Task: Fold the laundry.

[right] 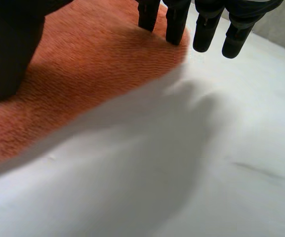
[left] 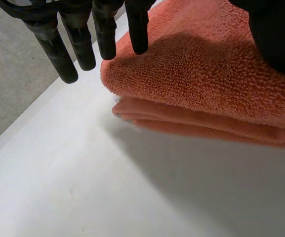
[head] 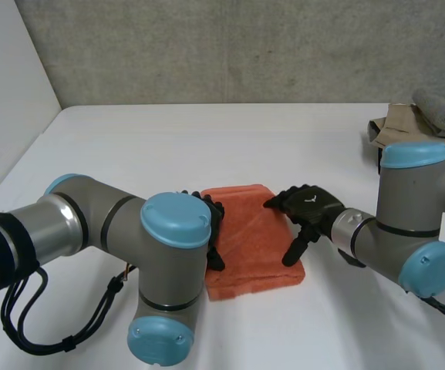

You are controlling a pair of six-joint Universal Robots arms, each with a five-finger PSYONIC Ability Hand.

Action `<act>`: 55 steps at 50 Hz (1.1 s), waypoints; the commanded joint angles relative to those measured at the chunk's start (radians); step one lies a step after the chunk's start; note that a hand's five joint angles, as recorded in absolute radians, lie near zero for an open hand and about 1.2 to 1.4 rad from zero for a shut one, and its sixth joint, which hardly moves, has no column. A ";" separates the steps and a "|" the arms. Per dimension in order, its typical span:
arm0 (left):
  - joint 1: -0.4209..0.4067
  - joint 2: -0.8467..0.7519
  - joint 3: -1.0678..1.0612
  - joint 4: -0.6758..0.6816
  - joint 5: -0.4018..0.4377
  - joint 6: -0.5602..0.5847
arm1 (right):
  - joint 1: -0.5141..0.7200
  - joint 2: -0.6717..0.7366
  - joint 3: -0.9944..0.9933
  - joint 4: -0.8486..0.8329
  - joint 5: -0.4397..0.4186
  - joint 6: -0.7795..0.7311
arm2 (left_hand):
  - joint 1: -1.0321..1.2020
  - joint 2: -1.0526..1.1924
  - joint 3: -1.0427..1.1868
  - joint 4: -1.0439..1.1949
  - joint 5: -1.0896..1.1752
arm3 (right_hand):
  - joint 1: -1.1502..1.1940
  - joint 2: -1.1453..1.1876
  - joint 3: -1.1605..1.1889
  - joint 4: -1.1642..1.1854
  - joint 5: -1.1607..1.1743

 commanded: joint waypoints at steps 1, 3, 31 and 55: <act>-0.017 0.095 -0.032 0.003 0.008 -0.003 | 0.055 -0.127 0.048 -0.029 0.084 -0.074 | -0.028 -0.042 -0.042 -0.033 -0.027 | -0.039 -0.029 -0.038 -0.039 -0.044; -0.020 0.152 -0.046 0.006 0.011 -0.004 | 0.061 -0.155 0.079 -0.057 0.082 -0.074 | -0.034 -0.048 -0.048 -0.039 -0.033 | -0.039 -0.029 -0.038 -0.039 -0.044; 0.083 0.378 -0.178 0.023 0.315 -0.133 | 0.197 -0.206 0.596 -0.726 0.088 -0.074 | -0.037 -0.051 -0.051 -0.042 -0.036 | -0.039 -0.029 -0.038 -0.039 -0.044; 0.084 0.382 -0.186 0.034 0.318 -0.130 | 0.194 -0.040 0.335 -0.743 0.081 -0.054 | -0.034 -0.048 -0.048 -0.039 -0.033 | 1.181 1.191 1.183 1.181 1.176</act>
